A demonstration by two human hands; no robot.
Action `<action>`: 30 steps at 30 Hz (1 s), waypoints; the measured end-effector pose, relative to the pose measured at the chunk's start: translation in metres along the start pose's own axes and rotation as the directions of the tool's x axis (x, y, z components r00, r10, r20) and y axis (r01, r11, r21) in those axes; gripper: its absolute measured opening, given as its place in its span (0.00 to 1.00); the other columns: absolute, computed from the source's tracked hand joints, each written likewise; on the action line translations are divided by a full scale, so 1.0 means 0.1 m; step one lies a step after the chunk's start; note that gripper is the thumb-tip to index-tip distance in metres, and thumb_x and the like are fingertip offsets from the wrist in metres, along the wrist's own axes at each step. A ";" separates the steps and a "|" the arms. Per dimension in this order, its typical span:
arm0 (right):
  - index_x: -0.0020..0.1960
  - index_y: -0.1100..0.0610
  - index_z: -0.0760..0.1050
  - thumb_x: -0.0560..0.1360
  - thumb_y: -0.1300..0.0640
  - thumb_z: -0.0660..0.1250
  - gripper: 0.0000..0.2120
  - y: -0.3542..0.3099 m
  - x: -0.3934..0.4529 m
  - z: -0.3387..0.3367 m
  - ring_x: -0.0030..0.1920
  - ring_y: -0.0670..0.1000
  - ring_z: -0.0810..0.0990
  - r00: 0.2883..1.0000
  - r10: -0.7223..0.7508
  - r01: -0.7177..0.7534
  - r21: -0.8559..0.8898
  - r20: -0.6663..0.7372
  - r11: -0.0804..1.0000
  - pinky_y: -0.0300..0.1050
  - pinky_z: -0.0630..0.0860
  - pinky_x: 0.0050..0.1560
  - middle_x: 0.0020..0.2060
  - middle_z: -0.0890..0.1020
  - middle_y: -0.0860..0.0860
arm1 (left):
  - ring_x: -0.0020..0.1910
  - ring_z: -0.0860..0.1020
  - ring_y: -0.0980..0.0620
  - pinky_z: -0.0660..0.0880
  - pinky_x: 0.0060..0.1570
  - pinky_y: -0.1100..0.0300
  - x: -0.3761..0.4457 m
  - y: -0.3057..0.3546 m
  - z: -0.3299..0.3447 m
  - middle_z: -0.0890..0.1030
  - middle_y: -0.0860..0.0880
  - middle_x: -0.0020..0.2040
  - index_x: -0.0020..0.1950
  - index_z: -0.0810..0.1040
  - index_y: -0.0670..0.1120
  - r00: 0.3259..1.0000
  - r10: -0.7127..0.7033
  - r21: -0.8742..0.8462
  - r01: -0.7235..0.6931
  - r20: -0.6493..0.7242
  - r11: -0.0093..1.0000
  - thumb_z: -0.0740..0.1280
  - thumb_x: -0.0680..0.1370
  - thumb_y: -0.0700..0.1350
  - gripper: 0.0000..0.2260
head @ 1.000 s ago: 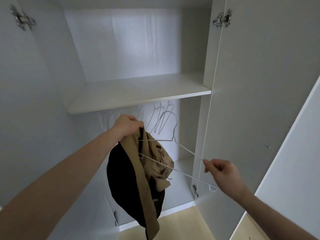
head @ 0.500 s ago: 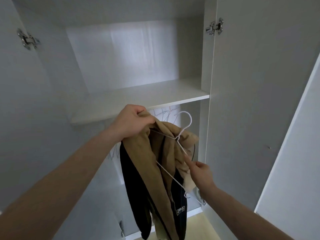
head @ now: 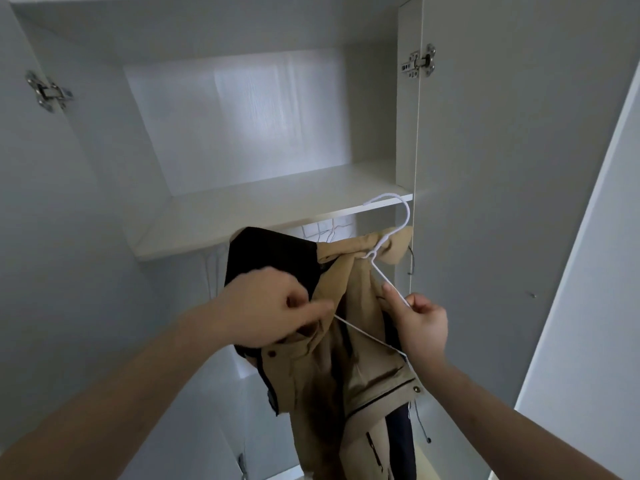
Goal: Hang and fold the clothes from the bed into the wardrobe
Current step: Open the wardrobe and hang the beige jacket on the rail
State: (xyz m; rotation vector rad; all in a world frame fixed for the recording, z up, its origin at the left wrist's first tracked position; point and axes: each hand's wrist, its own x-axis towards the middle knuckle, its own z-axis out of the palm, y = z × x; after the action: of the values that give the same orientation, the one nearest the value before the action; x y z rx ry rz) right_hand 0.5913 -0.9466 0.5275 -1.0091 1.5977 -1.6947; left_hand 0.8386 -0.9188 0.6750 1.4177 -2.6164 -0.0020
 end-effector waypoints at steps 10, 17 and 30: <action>0.27 0.55 0.68 0.67 0.34 0.77 0.29 -0.07 0.03 -0.05 0.27 0.46 0.67 0.992 -0.075 0.071 0.038 0.099 0.997 0.45 0.68 0.35 0.23 0.67 0.47 | 0.40 0.77 0.52 0.69 0.38 0.56 0.59 -0.50 -0.08 0.75 0.59 0.38 0.43 0.69 0.59 0.951 0.114 0.072 -0.097 -0.286 0.993 0.64 0.81 0.57 0.09; 0.67 0.48 0.70 0.68 0.40 0.75 0.32 0.23 0.10 -0.40 0.59 0.46 0.77 0.994 -0.035 0.023 0.116 0.104 0.993 0.40 0.74 0.57 0.60 0.77 0.46 | 0.36 0.71 0.56 0.65 0.35 0.57 0.66 -0.67 -0.02 0.75 0.56 0.36 0.42 0.72 0.54 0.917 0.075 0.030 -0.069 -0.391 0.997 0.64 0.82 0.54 0.10; 0.77 0.40 0.65 0.67 0.36 0.79 0.43 0.96 0.05 0.20 0.71 0.46 0.65 0.717 0.254 -0.044 -0.321 0.649 0.946 0.51 0.66 0.71 0.69 0.72 0.37 | 0.35 0.76 0.57 0.74 0.35 0.53 0.58 -0.74 -0.27 0.78 0.55 0.35 0.42 0.75 0.55 0.901 -0.041 -0.113 -0.009 -0.432 0.994 0.60 0.77 0.63 0.14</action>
State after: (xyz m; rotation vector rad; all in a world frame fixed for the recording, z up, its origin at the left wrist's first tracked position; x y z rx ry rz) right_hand 0.5979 -0.9712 0.4330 -1.3964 1.3681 -0.8121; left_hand 0.8730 -1.0062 0.7037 1.2320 -2.2023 0.1454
